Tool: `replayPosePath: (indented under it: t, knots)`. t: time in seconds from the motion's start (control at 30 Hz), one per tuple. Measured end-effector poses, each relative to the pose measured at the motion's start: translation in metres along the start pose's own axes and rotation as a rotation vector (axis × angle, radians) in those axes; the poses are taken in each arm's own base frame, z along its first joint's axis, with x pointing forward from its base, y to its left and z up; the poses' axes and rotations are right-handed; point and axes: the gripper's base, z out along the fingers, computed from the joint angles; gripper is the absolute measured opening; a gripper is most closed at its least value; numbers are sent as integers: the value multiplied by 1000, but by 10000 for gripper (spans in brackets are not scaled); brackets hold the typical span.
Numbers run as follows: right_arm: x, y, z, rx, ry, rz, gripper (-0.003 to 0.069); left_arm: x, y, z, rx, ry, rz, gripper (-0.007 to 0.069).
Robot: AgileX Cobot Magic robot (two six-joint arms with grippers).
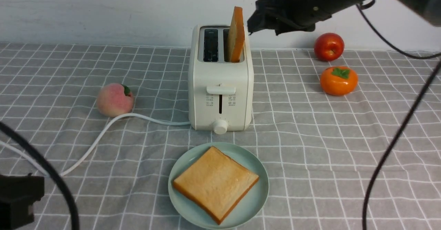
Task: Take toasted bread from bread machine on grey coffee table place on plate.
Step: 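Grasp the toast slice in the toaster and pull it up out of the slot with the right gripper, then place the held slice of bread on top of the slice on the plate with the right gripper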
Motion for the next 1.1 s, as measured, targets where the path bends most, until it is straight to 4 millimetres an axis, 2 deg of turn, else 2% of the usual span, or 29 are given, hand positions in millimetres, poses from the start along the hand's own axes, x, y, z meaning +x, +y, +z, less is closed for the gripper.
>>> replayPosePath:
  t: [0.03, 0.07, 0.1, 0.13, 0.17, 0.23, 0.3, 0.33, 0.37, 0.4, 0.47, 0.53, 0.63, 0.67, 0.77, 0.87, 0.9, 0.93, 1.0, 1.1]
  knots:
    - [0, -1, 2, -2, 0, 2, 609, 1, 0, -2, -1, -2, -2, -14]
    - [1, -6, 21, -17, 2, 20, 640, 4, 2, -7, -8, -6, -7, -14]
    - [2, -8, 24, -20, 3, 23, 642, 5, 2, -8, -8, -6, -9, -14]
    - [4, -12, 38, -29, 10, 35, 645, 7, 3, -13, -16, -8, -5, -14]
    - [4, -12, 38, -30, 6, 35, 644, 8, 3, -14, -18, -8, -4, -14]
    - [5, -16, 50, -36, -3, 47, 604, 11, 5, -18, -28, -4, 2, -14]
    - [5, -17, 52, -40, -9, 52, 509, 13, 6, -20, -34, 7, 4, -14]
    - [5, -17, 52, -40, -10, 52, 496, 14, 6, -21, -33, 8, 4, -14]
    - [4, -16, 52, -44, -13, 55, 379, 15, 6, -22, -35, 12, 5, -14]
    - [3, -14, 51, -49, -18, 56, 229, 15, 6, -22, -36, 14, 5, -14]
    - [1, -12, 46, -53, -24, 52, 88, 15, 7, -22, -38, 15, 6, -14]
    - [-3, -8, 38, -55, -27, 39, 71, 15, 7, -22, -41, 14, 9, -14]
    - [-16, 4, 10, -56, -55, 4, 84, 15, 7, -22, -44, 8, 13, -14]
    - [-28, 15, -19, -56, -92, -31, 84, 14, 8, -22, -50, 4, 18, -14]
    - [-45, 42, -83, -59, -142, -105, 84, 14, 9, -22, -59, 1, 25, -14]
    - [-47, 61, -131, -61, -135, -161, 84, 14, 9, -22, -65, -1, 31, -14]
    - [-42, 75, -169, -62, -93, -204, 84, 14, 9, -22, -69, -3, 34, -14]
    - [-41, 78, -177, -63, -84, -212, 84, 14, 9, -22, -70, -4, 35, -14]
    - [-34, 91, -214, -64, -78, -242, 84, 13, 10, -22, -71, -10, 39, -14]
    - [-22, 95, -228, -66, -52, -226, 84, 13, 10, -21, -74, -17, 42, -14]
